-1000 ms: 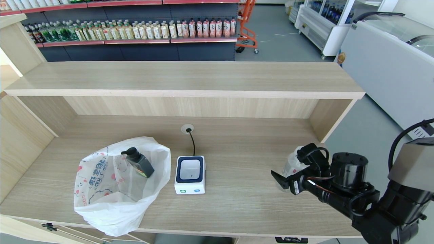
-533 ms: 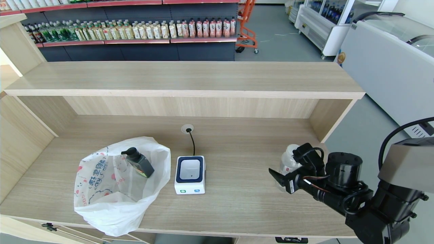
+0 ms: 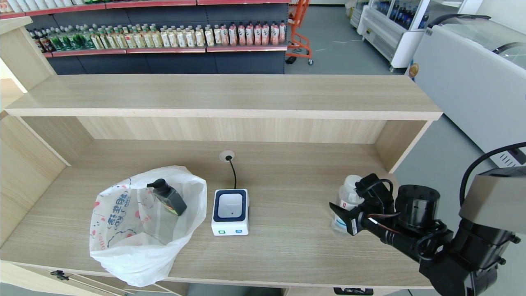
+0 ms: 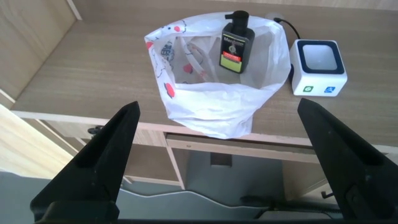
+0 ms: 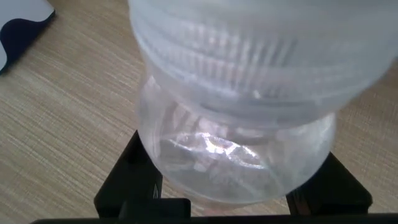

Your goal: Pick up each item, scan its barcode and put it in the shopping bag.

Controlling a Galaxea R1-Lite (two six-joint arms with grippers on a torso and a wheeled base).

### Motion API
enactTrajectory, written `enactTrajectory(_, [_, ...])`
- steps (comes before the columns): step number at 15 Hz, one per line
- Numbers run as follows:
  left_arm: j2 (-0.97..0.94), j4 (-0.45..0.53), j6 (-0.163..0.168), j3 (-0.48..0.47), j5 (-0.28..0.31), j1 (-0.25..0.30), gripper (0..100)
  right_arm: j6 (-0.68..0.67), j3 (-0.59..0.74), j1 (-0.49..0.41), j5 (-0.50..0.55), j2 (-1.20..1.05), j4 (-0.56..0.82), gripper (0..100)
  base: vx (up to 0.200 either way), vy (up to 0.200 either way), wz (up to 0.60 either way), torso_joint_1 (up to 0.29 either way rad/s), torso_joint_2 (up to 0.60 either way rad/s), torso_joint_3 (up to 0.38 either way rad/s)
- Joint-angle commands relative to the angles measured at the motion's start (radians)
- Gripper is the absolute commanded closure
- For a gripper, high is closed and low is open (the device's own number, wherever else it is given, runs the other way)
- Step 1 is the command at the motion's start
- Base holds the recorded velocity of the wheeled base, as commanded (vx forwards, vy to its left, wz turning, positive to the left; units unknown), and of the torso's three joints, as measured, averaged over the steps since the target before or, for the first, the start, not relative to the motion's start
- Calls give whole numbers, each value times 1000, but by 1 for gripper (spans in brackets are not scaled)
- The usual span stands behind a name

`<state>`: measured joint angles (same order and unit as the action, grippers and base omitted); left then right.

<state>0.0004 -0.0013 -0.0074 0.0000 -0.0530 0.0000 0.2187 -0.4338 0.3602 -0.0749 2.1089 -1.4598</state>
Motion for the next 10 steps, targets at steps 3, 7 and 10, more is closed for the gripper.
enactTrajectory(3, [0,0,0,0,1,0,0,-30,-9,0,-19,-38,-10,100,0,0,0,0,0,0])
enactTrajectory(7, [0,0,0,0,-1,0,0,-200,-48,6,-223,-130,6,100,0,0,0,0,0,0])
enactTrajectory(10, [0,0,0,0,-1,0,0,-289,-51,14,-350,-196,38,100,0,0,0,0,0,0])
